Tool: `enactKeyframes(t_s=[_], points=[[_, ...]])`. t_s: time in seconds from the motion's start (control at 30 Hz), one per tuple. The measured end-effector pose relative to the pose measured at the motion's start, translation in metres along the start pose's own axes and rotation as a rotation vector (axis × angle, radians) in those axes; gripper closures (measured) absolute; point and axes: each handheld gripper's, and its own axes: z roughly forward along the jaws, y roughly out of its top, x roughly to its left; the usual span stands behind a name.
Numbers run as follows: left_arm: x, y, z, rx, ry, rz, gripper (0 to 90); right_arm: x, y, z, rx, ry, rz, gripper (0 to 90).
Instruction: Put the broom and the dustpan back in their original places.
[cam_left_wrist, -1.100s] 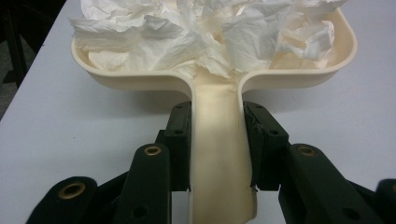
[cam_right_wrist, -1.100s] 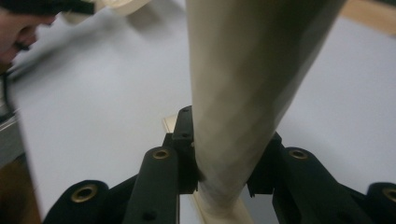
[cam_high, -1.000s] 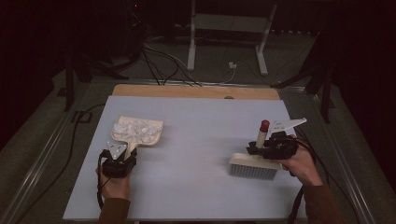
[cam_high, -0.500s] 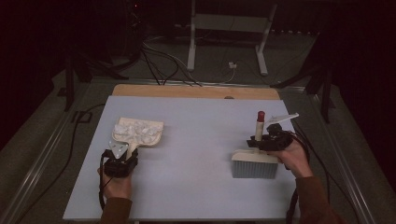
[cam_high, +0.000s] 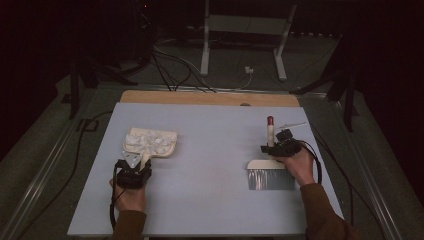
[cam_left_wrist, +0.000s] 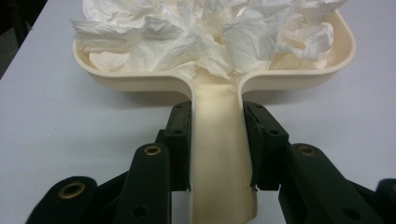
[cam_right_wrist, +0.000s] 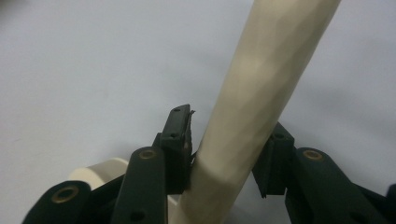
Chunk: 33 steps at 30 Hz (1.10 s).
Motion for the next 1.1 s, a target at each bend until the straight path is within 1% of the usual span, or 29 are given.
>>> enactKeyframes(t_s=[0.13, 0.27, 0.4, 0.47, 0.53, 0.6, 0.7, 0.83, 0.97, 1.03, 1.07, 1.1], points=[[-0.002, 0.0, 0.004, 0.01, 0.009, 0.0, 66.4, -0.001, -0.001, 0.008, 0.015, -0.024, 0.01, 61.5], [-0.004, 0.0, 0.008, 0.017, 0.019, -0.002, 66.4, -0.002, -0.003, 0.016, 0.022, -0.042, 0.032, 61.3], [-0.005, -0.001, 0.012, 0.036, 0.035, -0.005, 66.4, -0.002, -0.006, 0.024, 0.039, -0.067, 0.039, 60.5], [-0.005, -0.001, 0.013, 0.045, 0.042, -0.013, 66.4, -0.001, -0.008, 0.027, 0.047, -0.077, 0.033, 60.0], [-0.006, -0.001, 0.014, 0.051, 0.05, -0.013, 66.4, 0.0, -0.008, 0.027, 0.042, -0.084, 0.034, 60.0], [-0.006, -0.002, 0.014, 0.056, 0.045, -0.019, 66.4, 0.002, -0.008, 0.028, 0.047, -0.094, 0.027, 59.8], [-0.008, -0.002, 0.016, 0.064, 0.051, -0.02, 66.4, 0.003, -0.007, 0.028, 0.05, -0.104, 0.033, 58.5], [-0.008, -0.005, 0.02, 0.081, 0.048, -0.033, 66.3, 0.005, -0.007, 0.029, 0.05, -0.11, 0.035, 55.0], [-0.007, -0.007, 0.021, 0.079, 0.044, -0.045, 65.9, 0.006, -0.008, 0.029, 0.048, -0.154, 0.023, 50.3], [-0.007, -0.007, 0.021, 0.08, 0.041, -0.049, 65.3, 0.005, -0.009, 0.026, 0.025, -0.147, 0.043, 45.8], [-0.007, -0.007, 0.021, 0.079, 0.035, -0.053, 64.2, 0.005, -0.009, 0.025, 0.015, -0.151, 0.053, 43.9], [-0.007, -0.007, 0.021, 0.081, 0.034, -0.054, 58.6, 0.005, -0.01, 0.024, 0.006, -0.153, 0.061, 41.6]])
